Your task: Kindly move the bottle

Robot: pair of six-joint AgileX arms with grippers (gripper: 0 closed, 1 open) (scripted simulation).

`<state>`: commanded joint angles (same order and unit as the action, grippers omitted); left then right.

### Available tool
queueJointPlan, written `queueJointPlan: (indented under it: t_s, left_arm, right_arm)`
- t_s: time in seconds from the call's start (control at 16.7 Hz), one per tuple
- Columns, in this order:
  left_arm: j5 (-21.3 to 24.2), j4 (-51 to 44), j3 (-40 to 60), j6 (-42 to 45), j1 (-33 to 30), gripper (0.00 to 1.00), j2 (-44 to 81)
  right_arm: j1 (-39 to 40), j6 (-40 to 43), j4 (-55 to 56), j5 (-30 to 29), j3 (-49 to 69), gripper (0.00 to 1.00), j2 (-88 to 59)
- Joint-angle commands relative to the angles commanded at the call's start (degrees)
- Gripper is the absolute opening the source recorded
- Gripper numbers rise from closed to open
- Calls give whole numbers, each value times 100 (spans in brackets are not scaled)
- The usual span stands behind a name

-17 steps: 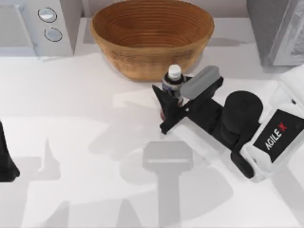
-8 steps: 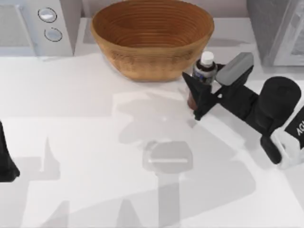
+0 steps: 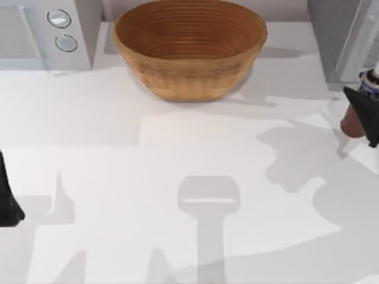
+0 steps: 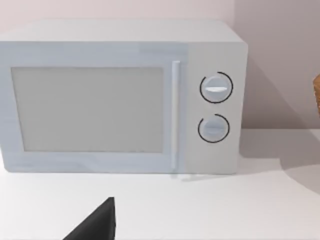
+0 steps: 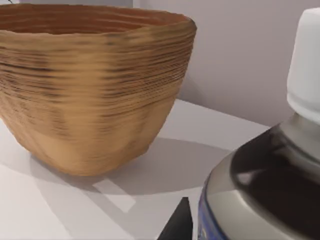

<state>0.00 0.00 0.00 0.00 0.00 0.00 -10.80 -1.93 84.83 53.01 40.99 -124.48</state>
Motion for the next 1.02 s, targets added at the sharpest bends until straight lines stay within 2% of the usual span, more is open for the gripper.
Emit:
queueJointPlan:
  t_s: [0.24, 0.42, 0.78, 1.02]
  left_arm:
    - [0, 0, 0, 0, 0, 100, 0]
    - [0, 0, 0, 0, 0, 100, 0]
    - [0, 0, 0, 0, 0, 100, 0]
    - [0, 0, 0, 0, 0, 100, 0]
  right_arm:
    - [-1268, 0, -2, 1272, -330, 0, 364]
    - [-1799, 10, -10, 1817, -477, 0, 524]
    - [-1841, 7, -3, 1873, -466, 0, 504]
    - [-1489, 36, 219, 1509, -244, 0, 13]
